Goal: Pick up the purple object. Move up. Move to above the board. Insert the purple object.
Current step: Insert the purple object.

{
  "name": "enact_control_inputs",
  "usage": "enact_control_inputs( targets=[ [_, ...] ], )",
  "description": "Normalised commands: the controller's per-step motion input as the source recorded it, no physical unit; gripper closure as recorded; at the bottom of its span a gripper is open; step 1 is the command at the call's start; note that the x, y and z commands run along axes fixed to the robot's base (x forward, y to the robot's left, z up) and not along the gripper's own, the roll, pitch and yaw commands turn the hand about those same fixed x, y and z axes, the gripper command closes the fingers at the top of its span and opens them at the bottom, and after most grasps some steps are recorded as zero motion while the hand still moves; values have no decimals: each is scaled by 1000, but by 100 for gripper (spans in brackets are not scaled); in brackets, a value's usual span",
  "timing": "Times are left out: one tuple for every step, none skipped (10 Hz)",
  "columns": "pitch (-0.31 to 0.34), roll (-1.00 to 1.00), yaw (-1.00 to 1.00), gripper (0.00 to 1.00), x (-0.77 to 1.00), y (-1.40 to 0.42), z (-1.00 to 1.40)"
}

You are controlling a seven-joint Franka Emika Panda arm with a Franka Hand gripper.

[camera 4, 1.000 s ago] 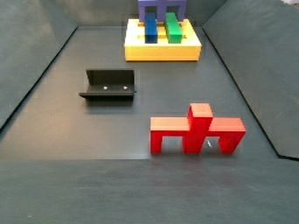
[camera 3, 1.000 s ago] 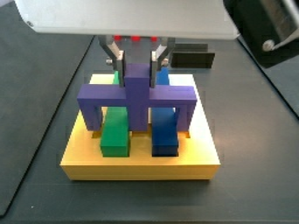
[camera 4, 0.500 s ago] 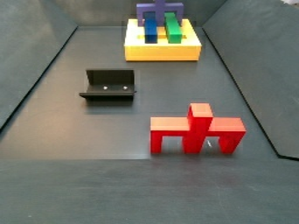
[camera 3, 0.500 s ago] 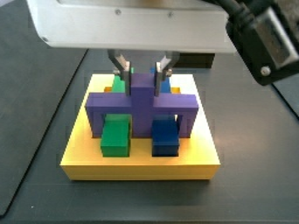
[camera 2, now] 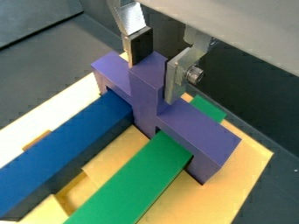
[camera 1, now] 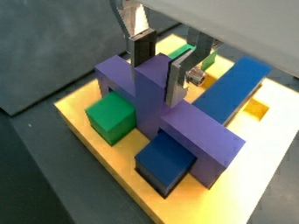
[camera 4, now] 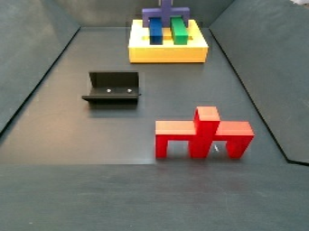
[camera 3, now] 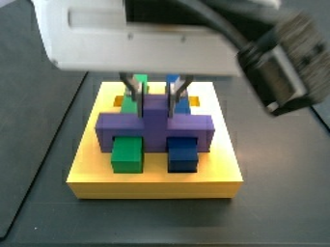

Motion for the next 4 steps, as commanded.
enact_control_inputs(
  targets=[
    [-224, -141, 0, 100, -43, 0, -551],
    [-76, 0, -37, 100, 0, 0, -440],
    [0, 30, 0, 100, 0, 0, 0],
    [0, 0, 0, 100, 0, 0, 0]
  ],
)
